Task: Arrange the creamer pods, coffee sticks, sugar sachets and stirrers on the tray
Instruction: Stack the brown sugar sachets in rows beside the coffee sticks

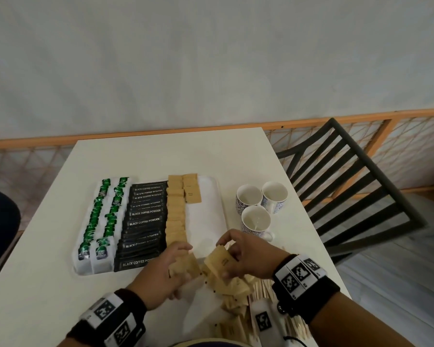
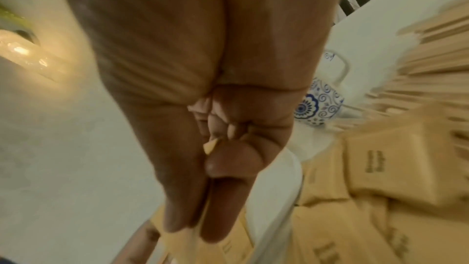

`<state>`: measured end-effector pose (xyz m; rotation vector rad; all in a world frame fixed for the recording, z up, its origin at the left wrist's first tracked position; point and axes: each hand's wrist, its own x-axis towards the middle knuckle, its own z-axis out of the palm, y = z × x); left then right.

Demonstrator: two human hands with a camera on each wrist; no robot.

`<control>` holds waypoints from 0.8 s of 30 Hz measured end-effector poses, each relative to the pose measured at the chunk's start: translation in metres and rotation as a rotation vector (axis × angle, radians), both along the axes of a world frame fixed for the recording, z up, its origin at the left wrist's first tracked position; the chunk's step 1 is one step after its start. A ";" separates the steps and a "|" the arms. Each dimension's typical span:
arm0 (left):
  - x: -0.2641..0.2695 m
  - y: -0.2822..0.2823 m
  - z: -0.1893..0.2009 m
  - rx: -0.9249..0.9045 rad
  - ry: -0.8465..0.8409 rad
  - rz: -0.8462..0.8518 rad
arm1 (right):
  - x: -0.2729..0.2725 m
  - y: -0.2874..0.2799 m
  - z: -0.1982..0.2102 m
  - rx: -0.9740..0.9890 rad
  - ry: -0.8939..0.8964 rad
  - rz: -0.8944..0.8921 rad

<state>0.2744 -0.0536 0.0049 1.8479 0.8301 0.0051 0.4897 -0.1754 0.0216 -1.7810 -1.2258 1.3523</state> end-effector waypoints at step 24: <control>0.059 0.079 -0.001 0.042 -0.105 0.448 | -0.002 0.136 -0.030 0.063 0.333 -0.554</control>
